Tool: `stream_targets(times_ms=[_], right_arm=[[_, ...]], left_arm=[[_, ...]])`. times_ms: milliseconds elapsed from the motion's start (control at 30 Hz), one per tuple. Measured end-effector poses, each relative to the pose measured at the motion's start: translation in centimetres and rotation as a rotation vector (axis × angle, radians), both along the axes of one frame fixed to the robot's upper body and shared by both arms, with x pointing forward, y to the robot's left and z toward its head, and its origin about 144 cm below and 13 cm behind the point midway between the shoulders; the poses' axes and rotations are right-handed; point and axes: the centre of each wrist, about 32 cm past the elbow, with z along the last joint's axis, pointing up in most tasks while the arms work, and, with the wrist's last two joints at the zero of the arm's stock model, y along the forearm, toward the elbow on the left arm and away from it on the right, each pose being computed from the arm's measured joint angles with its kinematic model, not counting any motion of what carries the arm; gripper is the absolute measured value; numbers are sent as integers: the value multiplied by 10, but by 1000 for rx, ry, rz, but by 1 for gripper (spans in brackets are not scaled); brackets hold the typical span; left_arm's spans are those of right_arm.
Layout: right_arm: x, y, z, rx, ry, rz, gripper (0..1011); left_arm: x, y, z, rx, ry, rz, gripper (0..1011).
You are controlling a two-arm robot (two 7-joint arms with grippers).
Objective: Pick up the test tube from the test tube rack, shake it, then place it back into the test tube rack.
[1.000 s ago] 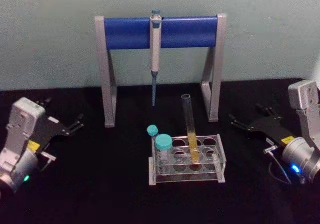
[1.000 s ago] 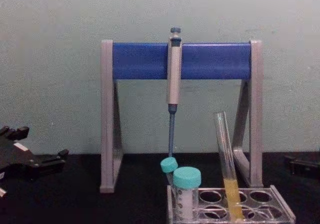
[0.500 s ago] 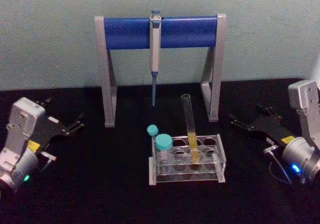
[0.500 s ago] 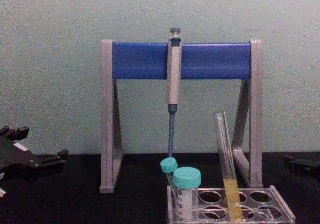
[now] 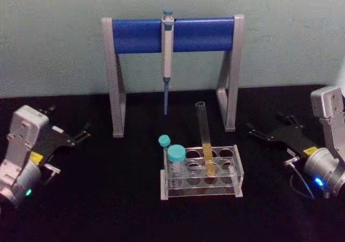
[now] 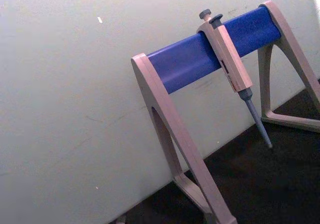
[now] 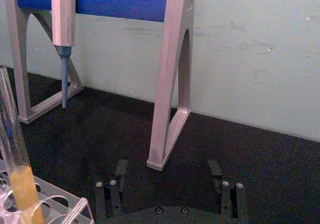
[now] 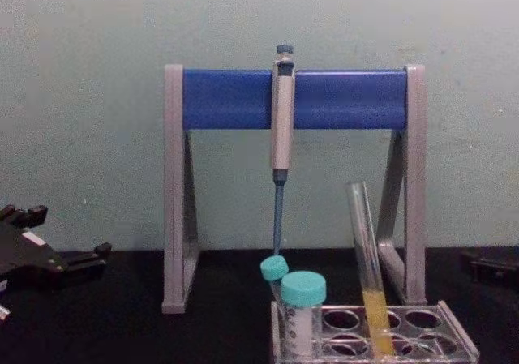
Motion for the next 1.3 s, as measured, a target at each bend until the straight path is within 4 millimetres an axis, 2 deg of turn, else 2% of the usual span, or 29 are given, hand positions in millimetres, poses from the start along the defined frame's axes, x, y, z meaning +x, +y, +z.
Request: stream_targets(times_ms=[1300], right_arm=[[0, 0, 0, 0, 0, -1, 1000]], left_arm=[[0, 0, 0, 0, 0, 0, 1001]])
